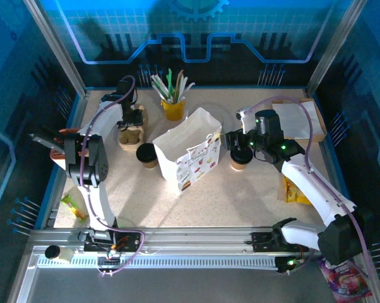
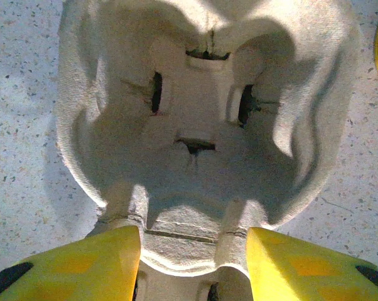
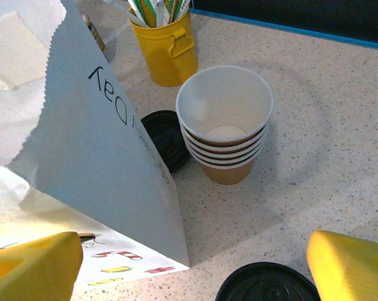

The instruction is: Pack the takeout coffee

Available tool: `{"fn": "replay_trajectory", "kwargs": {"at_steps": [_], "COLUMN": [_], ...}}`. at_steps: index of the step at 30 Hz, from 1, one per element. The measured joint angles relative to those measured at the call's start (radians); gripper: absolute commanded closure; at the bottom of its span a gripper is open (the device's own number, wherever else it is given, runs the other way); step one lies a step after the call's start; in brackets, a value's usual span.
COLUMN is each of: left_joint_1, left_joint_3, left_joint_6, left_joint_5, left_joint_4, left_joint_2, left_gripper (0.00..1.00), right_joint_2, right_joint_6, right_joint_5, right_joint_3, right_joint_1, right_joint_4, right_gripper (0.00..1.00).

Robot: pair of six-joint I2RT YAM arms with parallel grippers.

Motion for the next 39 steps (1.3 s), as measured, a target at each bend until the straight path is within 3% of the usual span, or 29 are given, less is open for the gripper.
{"fn": "replay_trajectory", "kwargs": {"at_steps": [39], "left_joint_1": [0.006], "left_joint_3": [0.064], "left_joint_6": [0.026], "left_joint_5": [-0.006], "left_joint_4": [-0.057], "left_joint_2": [0.056], "left_gripper": [0.53], "right_joint_2": [0.008], "right_joint_6": [0.000], "right_joint_5": [0.000], "right_joint_3": [0.000], "right_joint_1": [0.000], "right_joint_4": [-0.006], "right_gripper": [0.07]}}
